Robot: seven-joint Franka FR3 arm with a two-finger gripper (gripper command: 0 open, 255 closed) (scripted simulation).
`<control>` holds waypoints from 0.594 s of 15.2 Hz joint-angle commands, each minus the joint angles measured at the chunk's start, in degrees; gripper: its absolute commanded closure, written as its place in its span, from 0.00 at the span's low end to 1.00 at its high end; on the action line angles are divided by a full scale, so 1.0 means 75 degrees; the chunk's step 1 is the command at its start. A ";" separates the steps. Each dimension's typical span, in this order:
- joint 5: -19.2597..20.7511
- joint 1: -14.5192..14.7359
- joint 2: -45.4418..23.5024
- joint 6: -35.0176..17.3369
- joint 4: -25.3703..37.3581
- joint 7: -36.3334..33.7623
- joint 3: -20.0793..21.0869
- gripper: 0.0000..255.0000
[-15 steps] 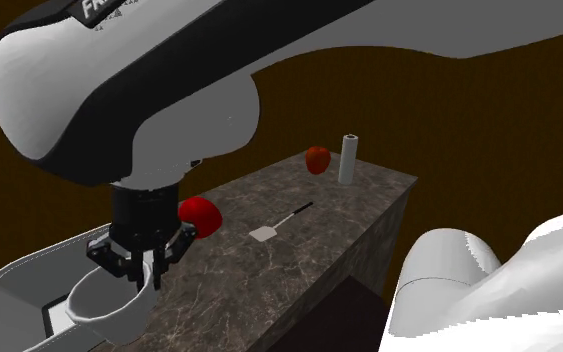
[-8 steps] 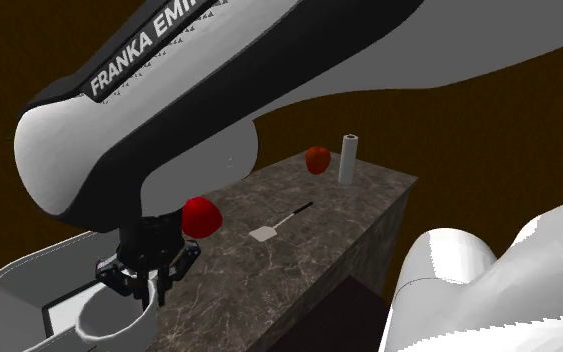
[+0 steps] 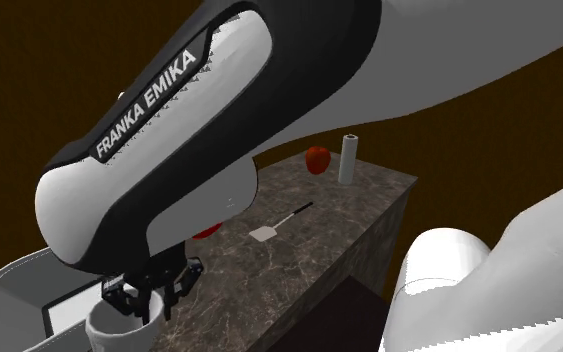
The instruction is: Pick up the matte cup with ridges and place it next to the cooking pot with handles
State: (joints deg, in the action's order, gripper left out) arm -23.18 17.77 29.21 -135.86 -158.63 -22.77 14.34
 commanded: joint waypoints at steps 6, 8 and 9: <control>-0.0256 0.0105 -0.0687 -0.0979 -0.0371 0.0258 0.0066 1.00; -0.0341 0.0141 -0.0910 -0.1267 -0.0439 0.0338 0.0078 1.00; -0.0386 0.0161 -0.1027 -0.1412 -0.0469 0.0380 0.0083 1.00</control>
State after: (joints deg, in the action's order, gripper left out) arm -25.70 18.76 22.23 -145.35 -161.76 -20.15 14.86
